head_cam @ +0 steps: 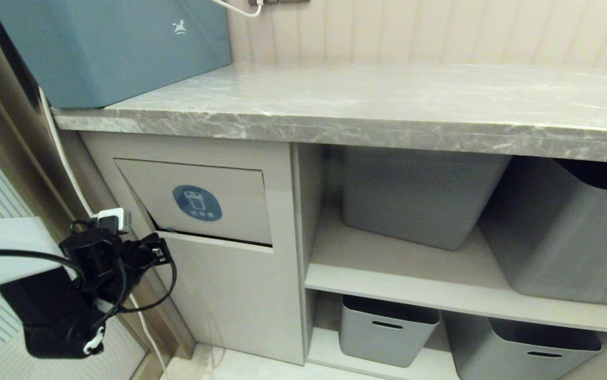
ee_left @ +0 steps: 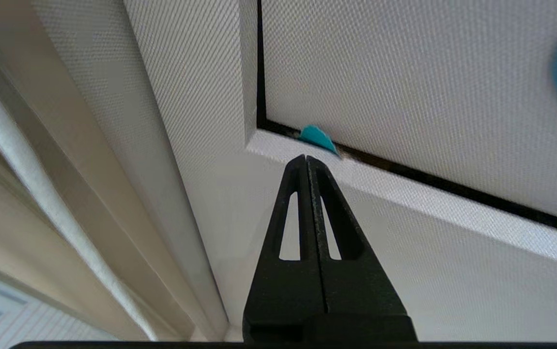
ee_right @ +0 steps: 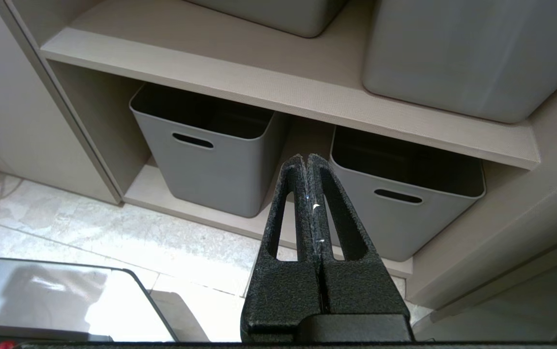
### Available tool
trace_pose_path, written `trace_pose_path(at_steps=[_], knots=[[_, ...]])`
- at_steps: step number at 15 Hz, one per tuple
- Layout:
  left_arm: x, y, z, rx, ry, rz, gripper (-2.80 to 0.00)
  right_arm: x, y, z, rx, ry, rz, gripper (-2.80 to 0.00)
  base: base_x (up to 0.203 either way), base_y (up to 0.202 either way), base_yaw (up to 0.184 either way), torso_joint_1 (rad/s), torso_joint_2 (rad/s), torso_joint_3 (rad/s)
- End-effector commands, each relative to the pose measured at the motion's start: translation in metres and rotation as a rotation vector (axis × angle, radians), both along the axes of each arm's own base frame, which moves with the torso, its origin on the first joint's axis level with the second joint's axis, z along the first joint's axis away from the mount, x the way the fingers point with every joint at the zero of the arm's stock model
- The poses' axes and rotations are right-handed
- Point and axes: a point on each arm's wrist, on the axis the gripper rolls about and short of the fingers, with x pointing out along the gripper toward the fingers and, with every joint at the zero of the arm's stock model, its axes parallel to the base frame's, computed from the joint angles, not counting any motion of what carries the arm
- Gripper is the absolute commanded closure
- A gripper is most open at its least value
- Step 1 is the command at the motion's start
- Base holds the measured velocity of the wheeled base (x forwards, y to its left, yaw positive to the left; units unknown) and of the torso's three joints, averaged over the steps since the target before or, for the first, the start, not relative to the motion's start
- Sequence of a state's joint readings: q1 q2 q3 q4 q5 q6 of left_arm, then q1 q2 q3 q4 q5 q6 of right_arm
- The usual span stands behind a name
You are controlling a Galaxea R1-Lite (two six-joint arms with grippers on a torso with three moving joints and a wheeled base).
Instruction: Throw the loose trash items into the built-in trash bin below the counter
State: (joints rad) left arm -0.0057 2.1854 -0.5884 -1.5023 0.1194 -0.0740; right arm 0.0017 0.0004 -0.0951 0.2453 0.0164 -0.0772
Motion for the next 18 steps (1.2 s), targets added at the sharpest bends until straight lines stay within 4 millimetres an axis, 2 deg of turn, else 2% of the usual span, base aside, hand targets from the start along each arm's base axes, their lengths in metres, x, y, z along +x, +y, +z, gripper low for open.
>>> trace_pose_path(at_steps=[1, 18], knots=[[0.004, -0.001, -0.002, -0.001, -0.008, 0.0, 0.0, 0.0, 0.0, 0.0, -0.001, 0.001, 0.0, 0.0, 0.0, 0.0, 0.0, 0.0, 0.0, 0.0], [0.034, -0.003, -0.015, -0.001, -0.043, 0.001, 0.0, 0.0, 0.0, 0.0, -0.001, 0.001, 0.002, 0.0, 0.0, 0.0, 0.0, 0.0, 0.0, 0.0]])
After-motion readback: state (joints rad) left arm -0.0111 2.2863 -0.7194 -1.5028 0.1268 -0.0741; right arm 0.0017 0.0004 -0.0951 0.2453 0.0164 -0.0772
